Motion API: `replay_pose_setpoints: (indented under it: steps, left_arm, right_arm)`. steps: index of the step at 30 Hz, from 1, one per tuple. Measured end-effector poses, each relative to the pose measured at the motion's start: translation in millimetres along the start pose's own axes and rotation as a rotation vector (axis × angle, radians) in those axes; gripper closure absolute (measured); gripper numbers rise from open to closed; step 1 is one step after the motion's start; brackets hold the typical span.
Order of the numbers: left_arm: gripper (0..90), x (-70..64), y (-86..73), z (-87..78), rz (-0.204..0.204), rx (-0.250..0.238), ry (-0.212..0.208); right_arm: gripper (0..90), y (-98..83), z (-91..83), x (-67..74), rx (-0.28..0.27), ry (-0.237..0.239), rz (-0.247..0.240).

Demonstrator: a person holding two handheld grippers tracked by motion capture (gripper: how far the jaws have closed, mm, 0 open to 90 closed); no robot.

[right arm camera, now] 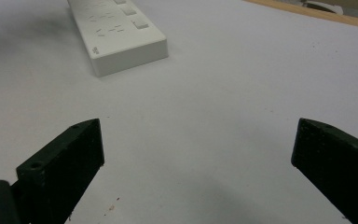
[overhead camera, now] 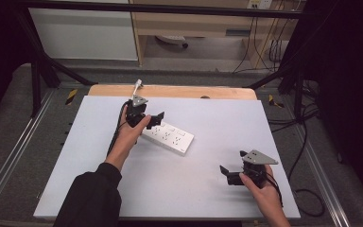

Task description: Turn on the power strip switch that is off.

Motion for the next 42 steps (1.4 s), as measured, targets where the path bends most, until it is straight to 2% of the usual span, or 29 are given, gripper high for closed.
replay_pose_setpoints:
  steps: [6, 10, 18, 24, 42]
  left_arm:
    - [7.6, 0.0, 4.0, -4.7, 0.001, -0.04, -0.022]
    - [7.6, 0.7, 6.2, -7.2, 0.026, -0.063, 0.004]
    - [7.9, 4.5, 10.8, -17.0, 0.001, -0.099, -0.012]
    - [7.9, 11.9, 14.7, -30.6, -0.009, -0.134, -0.009]
    - [7.2, 32.9, 16.8, -81.7, -0.014, -0.161, -0.004]
  right_arm:
    - [2.9, 0.3, 0.5, 0.9, 0.002, 0.001, -0.002]
    - [2.9, 0.3, 0.4, 1.4, 0.001, 0.002, -0.004]
    - [2.9, 0.3, -0.4, 0.2, -0.001, 0.002, 0.0]
    - [2.9, 0.4, 0.1, 0.8, 0.0, 0.004, 0.0]
    - [2.9, 0.5, -0.1, 0.8, -0.002, 0.001, -0.002]
Point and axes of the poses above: each handheld gripper's, and its own axes: z roughly forward along the jaws, y roughly out of its top, x roughly to its left, the point moved 3 cm from there along z, roughly forward along the jaws, and after that the axes turned 5 degrees about x, right-handed, at the moved point
